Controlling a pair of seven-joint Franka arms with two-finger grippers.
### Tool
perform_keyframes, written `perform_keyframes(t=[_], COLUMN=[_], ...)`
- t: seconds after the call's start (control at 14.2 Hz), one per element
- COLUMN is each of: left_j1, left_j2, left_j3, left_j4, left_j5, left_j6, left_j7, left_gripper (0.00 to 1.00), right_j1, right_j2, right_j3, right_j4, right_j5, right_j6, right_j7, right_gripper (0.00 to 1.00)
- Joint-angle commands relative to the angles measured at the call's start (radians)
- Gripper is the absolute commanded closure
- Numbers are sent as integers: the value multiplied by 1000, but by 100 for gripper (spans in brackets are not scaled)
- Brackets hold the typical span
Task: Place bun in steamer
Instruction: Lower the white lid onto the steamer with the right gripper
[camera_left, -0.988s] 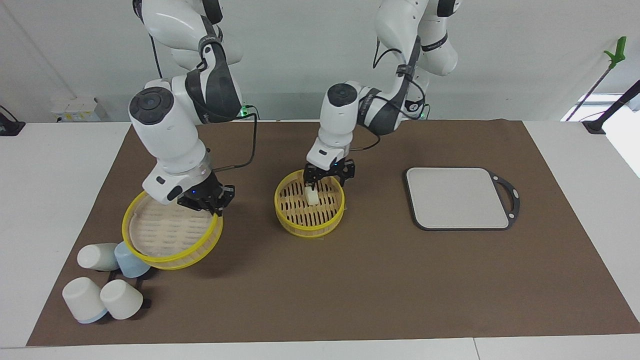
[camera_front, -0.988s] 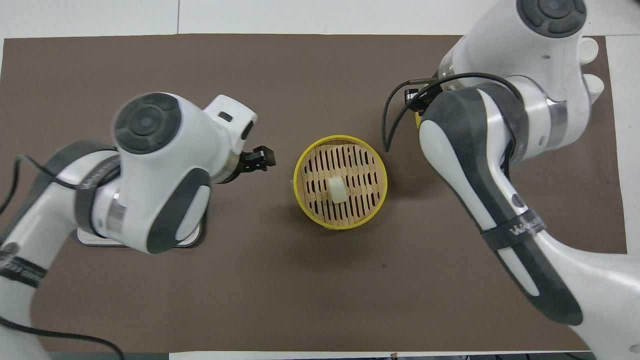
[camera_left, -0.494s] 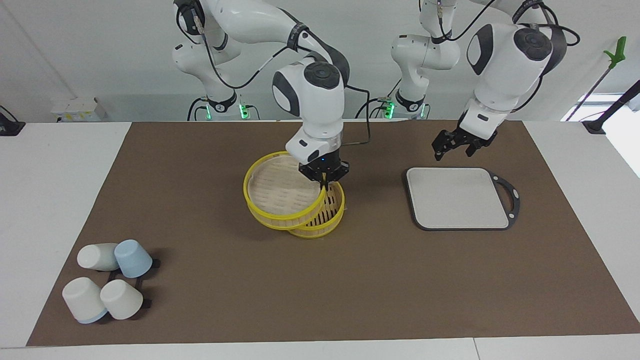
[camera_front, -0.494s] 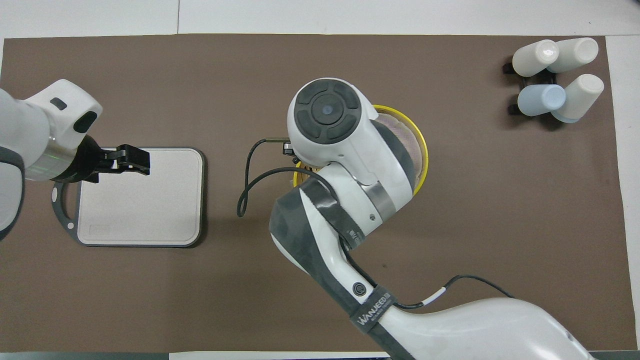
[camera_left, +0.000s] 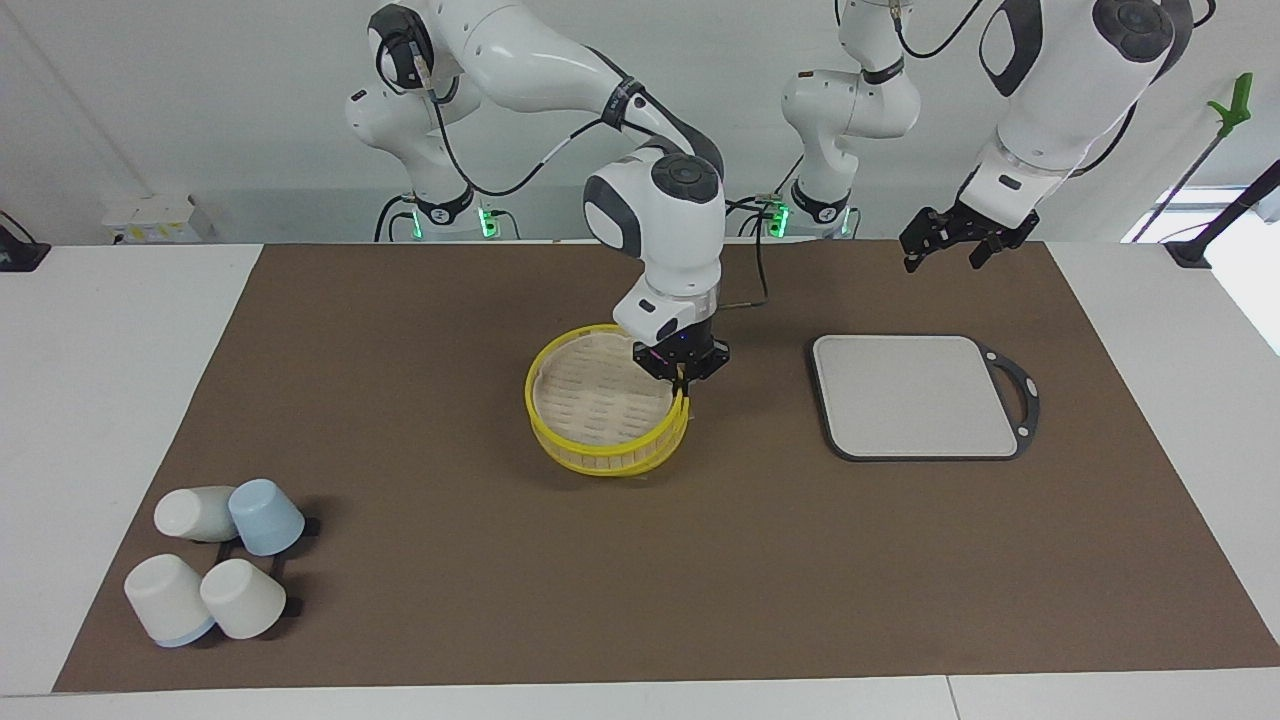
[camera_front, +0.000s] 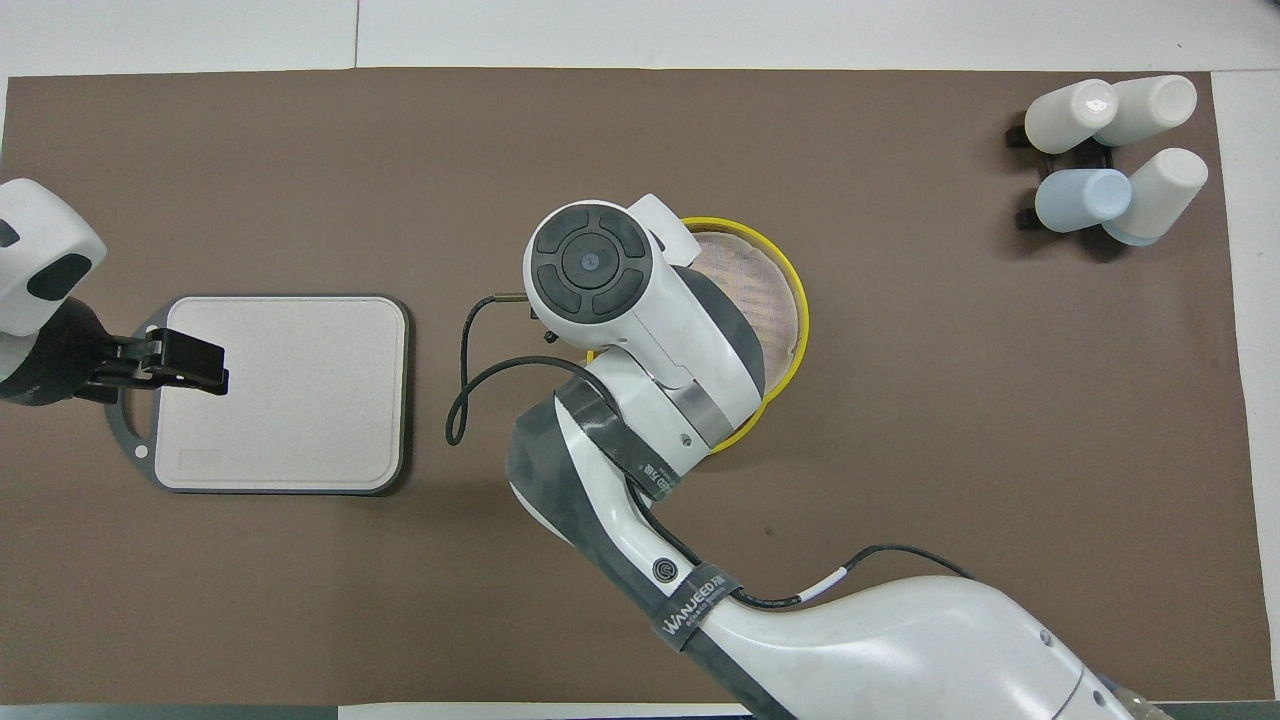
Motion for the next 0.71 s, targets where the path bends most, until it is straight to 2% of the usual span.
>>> perform_keyframes(t=[0.0,0.21,0.64], left_j1=[14,90,98], left_j2=[-16,4,44], left_j3=[-8,-52,-48], left_j4=[16,53,107], left_j5=[20,19,19], left_j6=[-48,-64,-69], left_j7=[22,32,52], left_gripper=[0,0,0], right_j1=[4,13,32], right_j2=[-26,-29,-32], right_j3=[-2,-1,1], right_j4=[-47,-55,-61], right_j5=[-13,-11,3], right_j6=[-2,3,11], right_j7=[21,19,49], right_gripper=[100,100,100])
